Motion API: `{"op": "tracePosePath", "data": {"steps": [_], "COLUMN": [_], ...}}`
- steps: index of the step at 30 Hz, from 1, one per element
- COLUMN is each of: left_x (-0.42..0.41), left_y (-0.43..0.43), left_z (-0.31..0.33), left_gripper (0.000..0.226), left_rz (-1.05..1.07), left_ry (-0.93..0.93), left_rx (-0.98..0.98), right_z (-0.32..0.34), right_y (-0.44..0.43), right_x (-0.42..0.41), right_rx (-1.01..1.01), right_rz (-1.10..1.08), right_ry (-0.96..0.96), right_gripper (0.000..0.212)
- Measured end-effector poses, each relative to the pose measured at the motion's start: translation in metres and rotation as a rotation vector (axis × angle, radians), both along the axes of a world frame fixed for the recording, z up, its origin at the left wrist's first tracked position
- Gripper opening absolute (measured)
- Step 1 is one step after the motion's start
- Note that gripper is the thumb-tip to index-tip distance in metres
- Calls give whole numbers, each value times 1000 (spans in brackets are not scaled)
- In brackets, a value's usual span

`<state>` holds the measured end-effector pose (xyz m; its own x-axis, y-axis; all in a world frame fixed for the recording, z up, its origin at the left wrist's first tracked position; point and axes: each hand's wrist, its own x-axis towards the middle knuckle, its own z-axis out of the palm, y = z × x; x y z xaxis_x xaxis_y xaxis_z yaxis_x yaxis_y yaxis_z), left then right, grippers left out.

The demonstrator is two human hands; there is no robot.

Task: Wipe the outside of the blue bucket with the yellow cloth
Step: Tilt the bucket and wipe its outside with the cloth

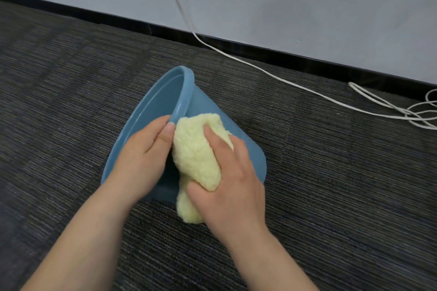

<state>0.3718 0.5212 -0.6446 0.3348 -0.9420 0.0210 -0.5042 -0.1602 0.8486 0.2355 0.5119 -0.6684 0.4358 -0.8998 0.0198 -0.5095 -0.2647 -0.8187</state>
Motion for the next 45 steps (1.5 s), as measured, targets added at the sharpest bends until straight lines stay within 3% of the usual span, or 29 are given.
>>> {"op": "tracePosePath", "data": {"steps": [8,14,20,23,28,33,36,40,42,45], "left_x": [-15,1,-3,-4,-1,2,3,-5,-6,-1], "left_y": [3,5,3,-2,-2,2,3,1,-1,-1], "left_z": [0,1,1,0,2,3,3,4,5,4], "left_gripper": [25,23,31,30,30,32,33,35,31,33], "left_rz": [-76,32,15,38,55,91,89,13,11,59], "left_ry": [-91,-1,2,-49,-52,-24,-13,2,19,7], "left_rx": [42,-32,-17,6,-6,1,-4,-25,-23,-24], "right_z": [-5,-26,-67,-57,-29,-57,-82,-97,-93,-82], "right_y": [-48,-22,-43,-30,4,-18,-34,-43,-42,-26], "right_x": [-22,-13,-47,-33,1,-16,-39,-63,-61,-41], "right_rx": [206,119,398,282,44,104,277,433,428,258], "right_rz": [-270,-133,-455,-458,-246,-349,-522,-595,-611,-535], "right_ry": [-138,-50,-123,-54,-22,21,22,2,-3,-30], "right_gripper": [63,72,55,66,80,81,69,61,61,69]}}
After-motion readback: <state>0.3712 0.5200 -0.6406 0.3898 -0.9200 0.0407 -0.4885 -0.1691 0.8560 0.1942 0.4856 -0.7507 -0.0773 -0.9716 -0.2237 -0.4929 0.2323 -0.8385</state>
